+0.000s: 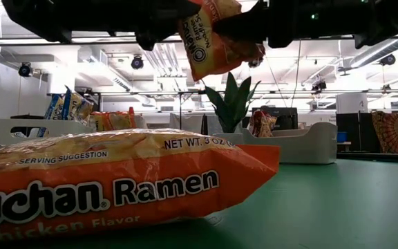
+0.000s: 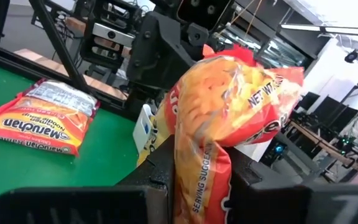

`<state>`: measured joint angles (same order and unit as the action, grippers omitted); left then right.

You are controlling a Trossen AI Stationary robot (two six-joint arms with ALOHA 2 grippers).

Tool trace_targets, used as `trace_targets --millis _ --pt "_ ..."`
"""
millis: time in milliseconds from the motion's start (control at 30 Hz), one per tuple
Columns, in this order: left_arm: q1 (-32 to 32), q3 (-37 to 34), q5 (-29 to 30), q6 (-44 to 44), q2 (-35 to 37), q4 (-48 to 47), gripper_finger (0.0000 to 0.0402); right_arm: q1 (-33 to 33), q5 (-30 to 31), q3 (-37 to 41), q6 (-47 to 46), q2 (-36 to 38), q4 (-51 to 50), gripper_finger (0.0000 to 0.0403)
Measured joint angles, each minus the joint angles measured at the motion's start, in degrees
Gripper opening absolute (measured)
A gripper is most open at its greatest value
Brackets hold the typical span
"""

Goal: Sort Maruchan noodles
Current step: Put the orange noodle pack into the green bin

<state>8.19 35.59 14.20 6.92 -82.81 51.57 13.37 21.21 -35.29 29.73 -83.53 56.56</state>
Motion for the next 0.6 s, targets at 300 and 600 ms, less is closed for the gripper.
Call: trace_targets --millis 300,600 --pt "-0.1 0.0 0.4 0.4 0.2 -0.2 0.0023 0.0 1.0 0.0 -4.8 0.2 -0.3 0.0078" --pt "-0.3 0.0 1.8 3.2 1.5 -1.8 0.0017 0.0 3.1 -0.1 -8.9 2.4 -0.5 0.0172"
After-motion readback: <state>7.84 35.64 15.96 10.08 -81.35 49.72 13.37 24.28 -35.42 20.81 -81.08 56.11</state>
